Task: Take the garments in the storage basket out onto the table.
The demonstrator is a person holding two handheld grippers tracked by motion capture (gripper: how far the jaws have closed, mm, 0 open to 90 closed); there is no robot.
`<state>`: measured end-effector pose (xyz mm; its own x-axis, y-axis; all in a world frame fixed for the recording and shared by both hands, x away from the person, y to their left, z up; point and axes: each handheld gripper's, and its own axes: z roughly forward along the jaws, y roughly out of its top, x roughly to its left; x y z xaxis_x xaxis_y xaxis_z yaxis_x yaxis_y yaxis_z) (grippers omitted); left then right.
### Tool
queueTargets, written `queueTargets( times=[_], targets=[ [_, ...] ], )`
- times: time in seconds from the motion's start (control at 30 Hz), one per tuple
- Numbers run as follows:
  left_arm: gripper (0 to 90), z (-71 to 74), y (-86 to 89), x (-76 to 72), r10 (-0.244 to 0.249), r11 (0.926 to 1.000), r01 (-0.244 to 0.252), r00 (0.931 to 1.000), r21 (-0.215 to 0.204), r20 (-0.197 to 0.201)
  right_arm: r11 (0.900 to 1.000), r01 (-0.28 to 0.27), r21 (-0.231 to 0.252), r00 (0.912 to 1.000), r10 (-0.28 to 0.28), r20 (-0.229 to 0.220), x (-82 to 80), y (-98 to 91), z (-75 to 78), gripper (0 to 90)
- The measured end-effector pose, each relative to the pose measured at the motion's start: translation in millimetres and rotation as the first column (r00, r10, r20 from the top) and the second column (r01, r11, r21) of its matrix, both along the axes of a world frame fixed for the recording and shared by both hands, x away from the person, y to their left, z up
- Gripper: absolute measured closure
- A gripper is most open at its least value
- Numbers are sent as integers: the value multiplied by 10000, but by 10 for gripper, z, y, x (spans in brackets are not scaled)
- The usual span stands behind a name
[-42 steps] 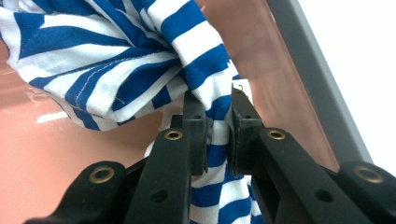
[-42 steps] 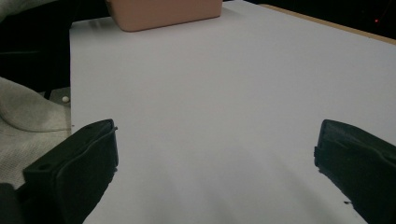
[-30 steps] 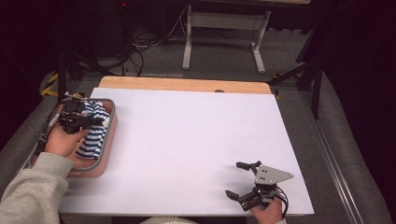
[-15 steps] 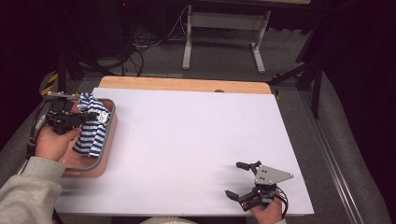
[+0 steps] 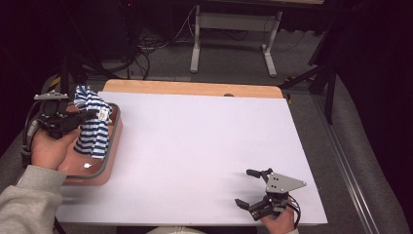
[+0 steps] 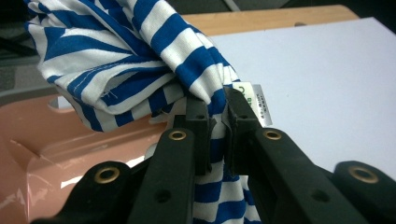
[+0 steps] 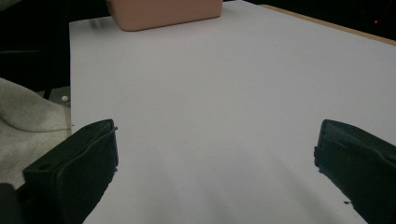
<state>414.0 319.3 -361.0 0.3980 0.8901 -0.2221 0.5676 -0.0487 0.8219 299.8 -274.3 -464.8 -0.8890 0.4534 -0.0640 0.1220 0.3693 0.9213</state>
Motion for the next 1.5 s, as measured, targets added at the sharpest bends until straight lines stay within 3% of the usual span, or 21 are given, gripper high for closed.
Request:
queueTargets(
  times=[0.3,0.53,0.77,0.97,1.2,1.27,1.33,1.37,1.5],
  targets=[
    [824,73,-4,-82,-73,9997,90,9970,-215,772,10000,-6,-11,10000,6,5,0,1,0,1],
    [824,120,-5,-153,-154,9990,217,9878,-394,1549,10000,6,11,10000,-6,-8,-2,-3,2,1],
    [823,146,-24,-199,-215,9973,338,9833,-653,1808,10000,1,13,10000,-1,2,-2,-2,2,1],
    [823,206,-80,-267,-413,9937,629,9752,-930,2175,10000,-7,1,10000,7,-4,0,1,0,1],
    [822,249,-170,-312,-1008,9827,1367,9608,-1248,2583,10000,-2,17,10000,2,1,-3,1,2,1],
    [821,250,-220,-335,-1222,9757,1677,9506,-1409,2853,10000,-11,40,10000,11,-17,-3,0,3,1],
    [821,251,-242,-347,-1310,9723,1802,9476,-1490,2912,10000,-12,40,10000,12,-18,-3,-1,3,1],
    [821,256,-292,-369,-1477,9664,2032,9403,-1576,3067,10000,-4,48,10000,4,-28,-3,-2,3,1],
    [821,279,-424,-412,-1803,9600,2396,9250,-1451,3346,10000,-16,47,10000,16,-15,-3,-1,3,1]
  ],
)
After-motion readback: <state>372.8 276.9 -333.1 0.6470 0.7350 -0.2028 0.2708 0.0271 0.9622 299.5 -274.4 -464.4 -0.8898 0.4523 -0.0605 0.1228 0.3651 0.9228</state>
